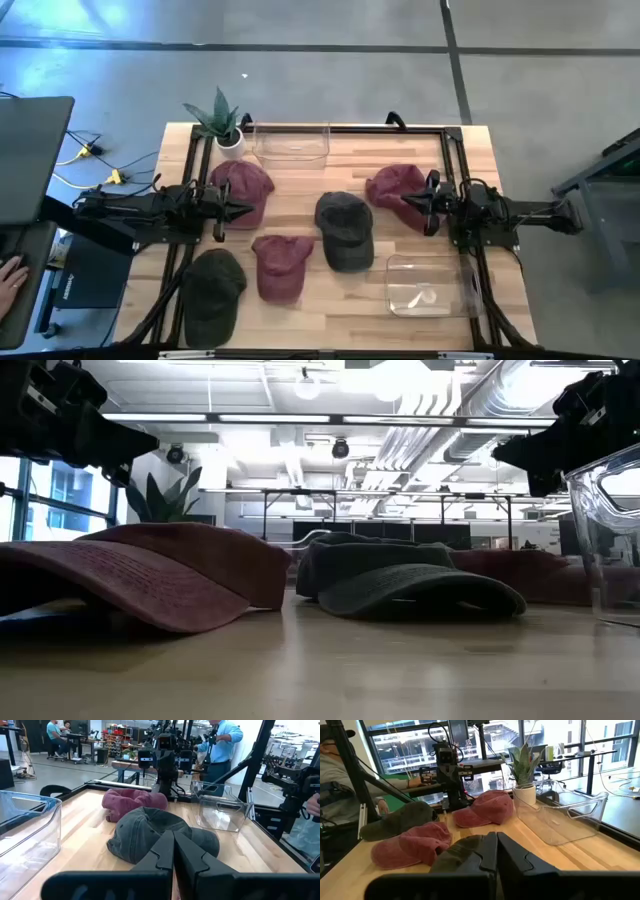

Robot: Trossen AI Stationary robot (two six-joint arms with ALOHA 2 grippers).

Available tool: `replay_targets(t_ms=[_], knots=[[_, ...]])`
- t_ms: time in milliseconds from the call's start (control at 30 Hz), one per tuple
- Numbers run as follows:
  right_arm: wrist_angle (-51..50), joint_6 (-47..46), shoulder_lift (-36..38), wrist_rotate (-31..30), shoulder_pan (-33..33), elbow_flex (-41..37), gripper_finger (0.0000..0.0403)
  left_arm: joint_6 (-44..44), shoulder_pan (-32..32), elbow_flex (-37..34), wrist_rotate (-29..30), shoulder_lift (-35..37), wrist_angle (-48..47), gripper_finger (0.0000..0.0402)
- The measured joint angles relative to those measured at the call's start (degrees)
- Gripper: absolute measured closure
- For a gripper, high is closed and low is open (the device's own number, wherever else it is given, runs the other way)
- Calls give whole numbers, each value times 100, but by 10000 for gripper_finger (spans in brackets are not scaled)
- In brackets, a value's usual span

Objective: Pick & Place hat

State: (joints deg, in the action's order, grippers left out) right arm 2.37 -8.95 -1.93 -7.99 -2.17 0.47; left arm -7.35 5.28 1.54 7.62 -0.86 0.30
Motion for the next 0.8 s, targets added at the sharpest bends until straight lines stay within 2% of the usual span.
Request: replay_targets(t_ms=[633,800], knots=[[-1,-9,0,0,0,0,402,0,-1,0,-2,0,1,401],[-66,-549,-54,-46,2,82,402,-2,-1,0,-3,-1,2,401]])
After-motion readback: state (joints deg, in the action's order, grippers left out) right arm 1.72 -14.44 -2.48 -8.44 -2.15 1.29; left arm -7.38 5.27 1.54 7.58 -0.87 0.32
